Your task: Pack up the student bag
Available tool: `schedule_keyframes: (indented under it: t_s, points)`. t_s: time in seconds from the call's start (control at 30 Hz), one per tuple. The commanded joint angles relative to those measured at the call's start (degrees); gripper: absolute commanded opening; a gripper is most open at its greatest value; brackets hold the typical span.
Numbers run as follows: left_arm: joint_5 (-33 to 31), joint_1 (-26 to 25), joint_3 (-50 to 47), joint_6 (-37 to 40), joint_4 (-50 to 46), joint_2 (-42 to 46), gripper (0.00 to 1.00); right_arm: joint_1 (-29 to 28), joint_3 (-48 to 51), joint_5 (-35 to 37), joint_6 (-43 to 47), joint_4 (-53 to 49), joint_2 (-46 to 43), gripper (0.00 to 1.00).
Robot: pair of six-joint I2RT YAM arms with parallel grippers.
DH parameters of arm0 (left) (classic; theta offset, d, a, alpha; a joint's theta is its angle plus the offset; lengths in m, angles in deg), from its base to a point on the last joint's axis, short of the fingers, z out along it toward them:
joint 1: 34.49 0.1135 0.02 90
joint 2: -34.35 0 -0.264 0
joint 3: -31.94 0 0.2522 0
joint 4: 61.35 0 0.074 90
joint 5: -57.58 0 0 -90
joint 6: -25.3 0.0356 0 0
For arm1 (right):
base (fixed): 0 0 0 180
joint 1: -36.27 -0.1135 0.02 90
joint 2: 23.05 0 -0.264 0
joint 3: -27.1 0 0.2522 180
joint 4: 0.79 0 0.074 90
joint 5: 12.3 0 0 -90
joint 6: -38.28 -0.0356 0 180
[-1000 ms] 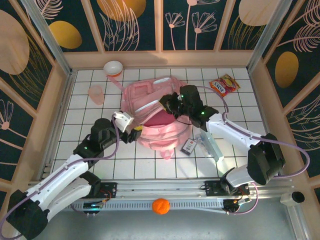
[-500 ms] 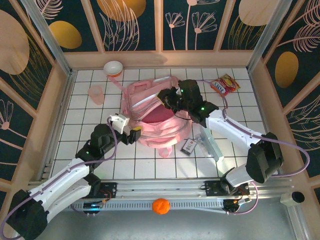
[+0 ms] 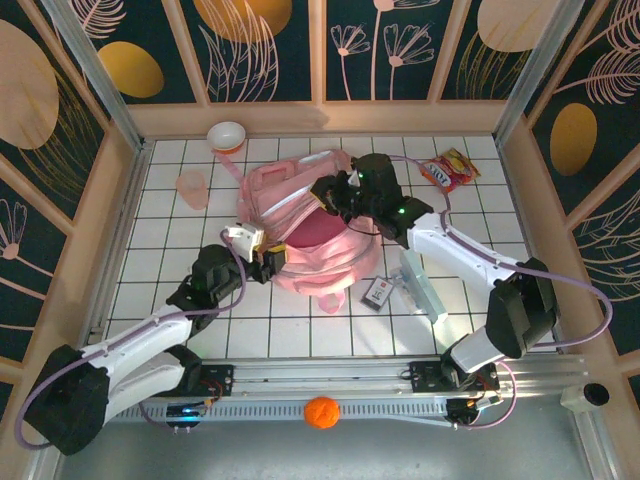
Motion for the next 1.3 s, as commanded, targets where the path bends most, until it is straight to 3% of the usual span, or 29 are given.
schedule_keyframes:
  t_s: [0.0,0.17,0.37,0.63,0.9,1.0,1.1,1.2,1.27]
  points:
    - [4.6,0.2,2.7,1.7,4.5,-1.0,0.50,0.3,-3.9,-2.8,1.9,9.9,-1.6,0.00]
    - [9.4,0.2,2.1,4.7,2.3,0.1,0.31,1.0,-3.7,-2.4,2.2,9.4,-1.6,0.00]
    - [8.9,0.2,1.9,5.1,0.4,1.5,0.16,1.3,-4.0,-2.4,2.6,8.8,-1.3,0.00]
    - [-6.5,0.2,2.1,1.5,-7.5,1.9,0.00,2.6,-4.9,-2.9,3.5,6.5,-2.6,0.00]
    - [-15.0,1.8,0.8,-1.1,-9.9,3.3,0.00,5.3,-7.0,-9.3,3.4,5.6,-3.1,0.00]
    - [-15.0,3.6,1.4,-0.6,-8.9,2.7,0.00,6.0,-8.0,-11.7,3.4,4.8,-3.4,0.00]
    - [-5.2,4.1,0.9,2.8,-3.9,3.6,0.00,6.0,-8.3,-11.3,3.8,3.8,-3.6,0.00]
    - [3.8,4.1,-0.1,5.3,-0.2,5.5,0.18,6.0,-8.0,-11.7,3.6,4.6,-3.3,0.00]
    - [8.7,4.1,-0.4,6.7,0.2,6.6,0.36,6.0,-7.9,-12.1,3.3,5.6,-2.8,0.00]
